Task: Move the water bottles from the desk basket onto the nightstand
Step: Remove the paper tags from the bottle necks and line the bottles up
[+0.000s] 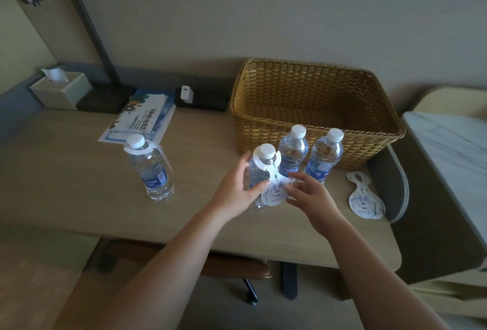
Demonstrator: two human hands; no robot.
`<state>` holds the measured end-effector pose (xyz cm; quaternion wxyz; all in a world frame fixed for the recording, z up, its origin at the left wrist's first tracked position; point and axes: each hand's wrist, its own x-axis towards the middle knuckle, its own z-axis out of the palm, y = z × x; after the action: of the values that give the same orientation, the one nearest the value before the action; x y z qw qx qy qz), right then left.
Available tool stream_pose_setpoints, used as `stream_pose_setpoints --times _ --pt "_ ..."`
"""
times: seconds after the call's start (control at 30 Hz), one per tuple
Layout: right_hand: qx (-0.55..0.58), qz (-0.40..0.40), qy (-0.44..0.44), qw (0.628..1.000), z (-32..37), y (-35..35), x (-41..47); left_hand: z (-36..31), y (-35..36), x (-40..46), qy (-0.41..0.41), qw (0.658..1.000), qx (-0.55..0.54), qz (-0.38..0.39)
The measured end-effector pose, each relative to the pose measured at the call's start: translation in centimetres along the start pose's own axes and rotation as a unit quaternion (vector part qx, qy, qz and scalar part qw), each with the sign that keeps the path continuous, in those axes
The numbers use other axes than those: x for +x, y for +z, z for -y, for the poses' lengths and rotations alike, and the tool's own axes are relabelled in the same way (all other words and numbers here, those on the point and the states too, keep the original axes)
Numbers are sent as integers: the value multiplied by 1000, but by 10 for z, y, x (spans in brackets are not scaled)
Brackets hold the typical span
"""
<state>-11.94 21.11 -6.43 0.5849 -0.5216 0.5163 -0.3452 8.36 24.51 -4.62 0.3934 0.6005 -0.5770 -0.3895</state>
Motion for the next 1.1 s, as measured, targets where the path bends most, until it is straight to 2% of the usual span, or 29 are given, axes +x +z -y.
stream_pose_setpoints --times 0.23,0.43,0.63,0.77,0.87,0.97,1.1 --pt "85 10 -36 996 25 -11 -10 -13 -10 10 -16 998 -51 36" --pt "76 2 -80 994 53 -9 -11 -11 -7 11 -13 997 -77 21" --pt "109 -40 -100 988 57 -10 -14 -10 5 16 -14 999 -39 -21" --pt "160 -73 -79 981 41 -32 -23 -11 18 22 -6 998 -9 -67" --pt "203 -121 -56 970 22 -62 -32 -10 25 25 1 997 -7 -81" --pt "231 -204 -21 951 -1 -96 -39 -7 31 27 6 997 1 -78" --pt "149 -330 59 930 -31 -131 -33 -3 32 32 -10 997 8 -72"
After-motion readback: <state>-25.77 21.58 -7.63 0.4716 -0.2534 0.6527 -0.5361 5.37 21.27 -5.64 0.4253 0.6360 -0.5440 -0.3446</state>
